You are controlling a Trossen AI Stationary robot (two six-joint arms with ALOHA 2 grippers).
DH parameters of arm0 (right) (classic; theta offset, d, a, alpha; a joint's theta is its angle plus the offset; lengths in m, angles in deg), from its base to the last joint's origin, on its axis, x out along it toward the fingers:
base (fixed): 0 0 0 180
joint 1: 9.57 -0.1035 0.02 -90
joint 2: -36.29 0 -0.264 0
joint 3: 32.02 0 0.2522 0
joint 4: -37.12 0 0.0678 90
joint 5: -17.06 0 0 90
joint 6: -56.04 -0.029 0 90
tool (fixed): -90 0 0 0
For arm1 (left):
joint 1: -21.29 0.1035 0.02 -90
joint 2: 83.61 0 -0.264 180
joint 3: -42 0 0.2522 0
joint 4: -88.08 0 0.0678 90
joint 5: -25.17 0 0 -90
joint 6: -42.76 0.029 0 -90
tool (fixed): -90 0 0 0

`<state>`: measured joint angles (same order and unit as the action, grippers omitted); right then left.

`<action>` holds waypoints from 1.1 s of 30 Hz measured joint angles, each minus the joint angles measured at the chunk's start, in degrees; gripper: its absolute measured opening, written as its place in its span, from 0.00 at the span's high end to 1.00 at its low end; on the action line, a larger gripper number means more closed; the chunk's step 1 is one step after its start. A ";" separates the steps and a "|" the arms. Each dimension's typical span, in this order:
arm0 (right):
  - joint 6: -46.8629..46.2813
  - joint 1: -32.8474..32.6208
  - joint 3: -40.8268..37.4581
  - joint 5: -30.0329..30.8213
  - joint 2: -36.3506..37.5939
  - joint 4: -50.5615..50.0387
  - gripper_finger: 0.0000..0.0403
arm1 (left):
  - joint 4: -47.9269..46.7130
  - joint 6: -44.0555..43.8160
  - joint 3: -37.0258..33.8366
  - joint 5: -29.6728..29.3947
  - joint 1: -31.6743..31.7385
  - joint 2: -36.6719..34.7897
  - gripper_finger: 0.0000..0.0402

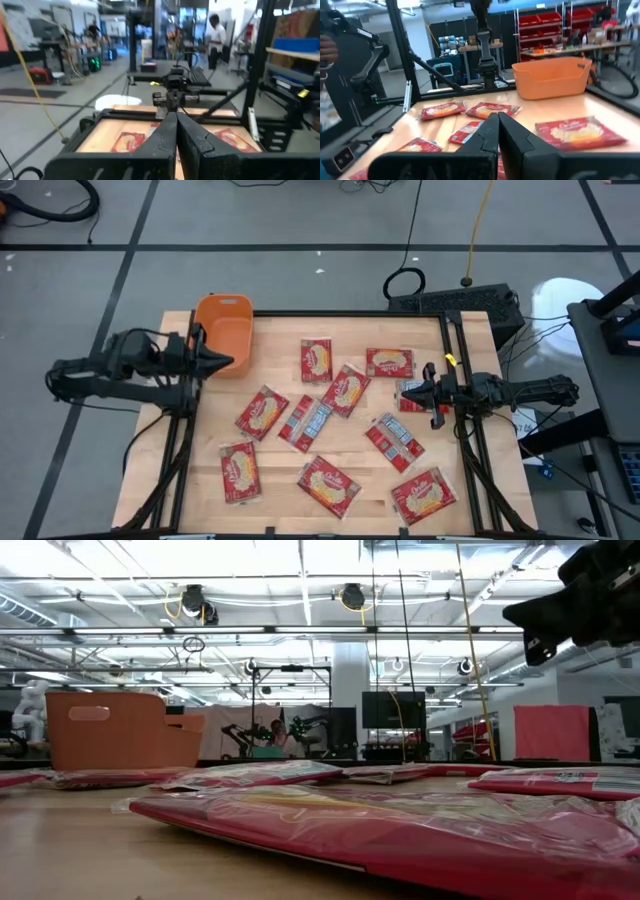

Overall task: Sort popcorn bags into baskets
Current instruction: Put the red popcorn bag into the orange bin

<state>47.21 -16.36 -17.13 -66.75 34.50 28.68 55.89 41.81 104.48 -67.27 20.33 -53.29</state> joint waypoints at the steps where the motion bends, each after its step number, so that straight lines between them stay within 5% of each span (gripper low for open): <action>1: -1.23 0.00 -0.02 0.41 -0.15 0.00 1.00 | -2.24 0.00 2.78 0.00 -0.59 1.64 0.98; 10: -10.03 -0.02 0.00 4.29 -3.19 -0.09 1.00 | -14.77 1.55 20.07 -0.69 -7.70 13.29 0.98; 23: -18.95 -1.21 3.20 7.49 -8.91 -0.39 1.00 | -20.87 2.29 14.08 -10.39 -12.66 24.22 0.98; 33: -9.67 -2.34 26.66 9.01 -20.86 -6.49 1.00 | -20.39 0.54 12.87 -14.04 -14.29 27.59 0.98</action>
<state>37.54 -18.69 9.53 -57.74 13.64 22.19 35.50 42.35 117.35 -81.31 6.04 -25.70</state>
